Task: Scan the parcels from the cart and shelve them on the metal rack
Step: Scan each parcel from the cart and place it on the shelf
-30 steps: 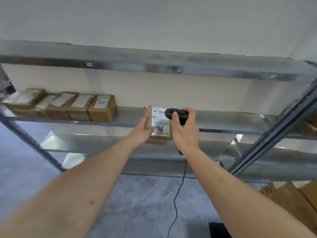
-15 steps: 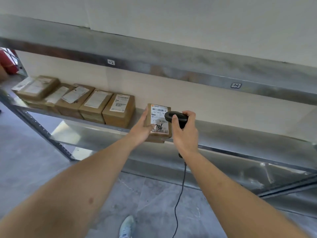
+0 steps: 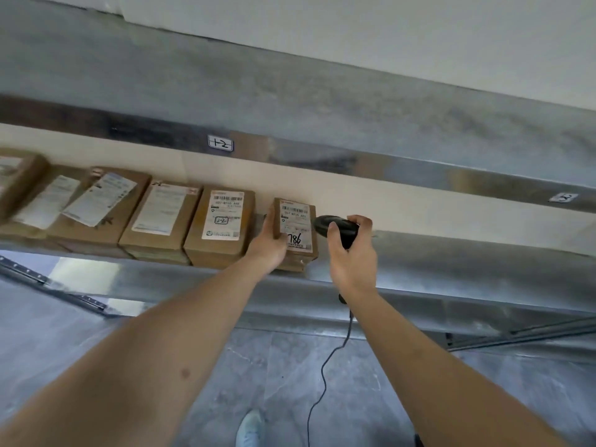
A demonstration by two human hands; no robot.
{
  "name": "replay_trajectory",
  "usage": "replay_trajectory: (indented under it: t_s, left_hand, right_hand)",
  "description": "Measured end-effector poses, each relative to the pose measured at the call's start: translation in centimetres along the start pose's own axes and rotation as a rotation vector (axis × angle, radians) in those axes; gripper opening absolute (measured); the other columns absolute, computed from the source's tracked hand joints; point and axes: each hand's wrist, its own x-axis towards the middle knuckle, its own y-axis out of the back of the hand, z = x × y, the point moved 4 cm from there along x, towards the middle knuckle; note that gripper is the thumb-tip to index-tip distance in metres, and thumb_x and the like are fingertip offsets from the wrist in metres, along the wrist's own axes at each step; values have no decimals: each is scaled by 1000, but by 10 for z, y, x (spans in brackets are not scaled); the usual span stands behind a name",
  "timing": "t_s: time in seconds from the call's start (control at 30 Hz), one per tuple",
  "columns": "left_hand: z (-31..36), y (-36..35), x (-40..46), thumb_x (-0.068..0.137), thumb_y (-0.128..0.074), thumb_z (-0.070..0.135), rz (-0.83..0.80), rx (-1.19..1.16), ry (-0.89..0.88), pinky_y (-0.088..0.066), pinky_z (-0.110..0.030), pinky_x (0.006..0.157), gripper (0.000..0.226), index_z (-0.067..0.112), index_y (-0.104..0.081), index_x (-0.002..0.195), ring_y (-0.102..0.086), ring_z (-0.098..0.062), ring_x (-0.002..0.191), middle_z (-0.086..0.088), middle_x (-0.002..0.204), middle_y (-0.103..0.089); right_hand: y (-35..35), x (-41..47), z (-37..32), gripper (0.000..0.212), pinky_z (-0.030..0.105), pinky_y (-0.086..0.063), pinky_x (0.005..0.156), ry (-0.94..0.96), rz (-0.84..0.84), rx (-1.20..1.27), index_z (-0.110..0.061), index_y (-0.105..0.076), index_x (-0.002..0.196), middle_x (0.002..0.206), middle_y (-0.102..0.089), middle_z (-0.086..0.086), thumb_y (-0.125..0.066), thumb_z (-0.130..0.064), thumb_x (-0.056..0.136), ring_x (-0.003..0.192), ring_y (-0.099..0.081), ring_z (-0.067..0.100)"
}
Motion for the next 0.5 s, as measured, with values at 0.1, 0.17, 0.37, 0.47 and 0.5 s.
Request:
replay_trajectory:
  t_s: [0.1, 0.17, 0.37, 0.47, 0.5]
  left_hand:
    - [4, 3, 3, 107, -49, 22, 55, 254, 23, -55, -45, 99, 86, 53, 9, 162, -64, -33, 116, -17, 156, -43]
    - [12, 3, 2, 105, -53, 23, 111, 486, -29, -47, -47, 112, 85, 45, 2, 165, -48, -41, 137, -21, 166, -20]
    - [27, -24, 5, 106, -51, 51, -46, 893, -326, -2, -49, 131, 71, 42, -13, 166, 9, -37, 161, -6, 176, 3]
    - [23, -26, 8, 108, -47, 49, -83, 941, -317, -1, -50, 131, 65, 43, -18, 165, 10, -37, 161, -5, 176, 5]
    - [21, -24, 8, 108, -47, 46, -78, 949, -308, -2, -51, 131, 64, 43, -18, 166, 10, -37, 161, -6, 176, 6]
  right_hand:
    - [-4, 6, 2, 36, 38, -55, 77, -18, -2, -22, -29, -42, 135, 92, -58, -18, -55, -45, 105, 85, -66, 15]
    - [-6, 8, 3, 36, 41, -58, 79, -21, 2, -26, -29, -42, 135, 92, -59, -17, -55, -45, 105, 86, -68, 17]
    - [-3, 13, 7, 33, 48, -62, 76, -42, 5, -30, -34, -42, 130, 95, -65, -12, -55, -48, 103, 82, -71, 24]
    - [0, 15, 6, 33, 46, -61, 76, -37, 1, -33, -32, -42, 131, 93, -62, -16, -55, -47, 104, 83, -70, 23]
    - [1, 15, 5, 33, 45, -61, 75, -34, -2, -36, -32, -42, 132, 93, -61, -16, -55, -46, 105, 83, -70, 22]
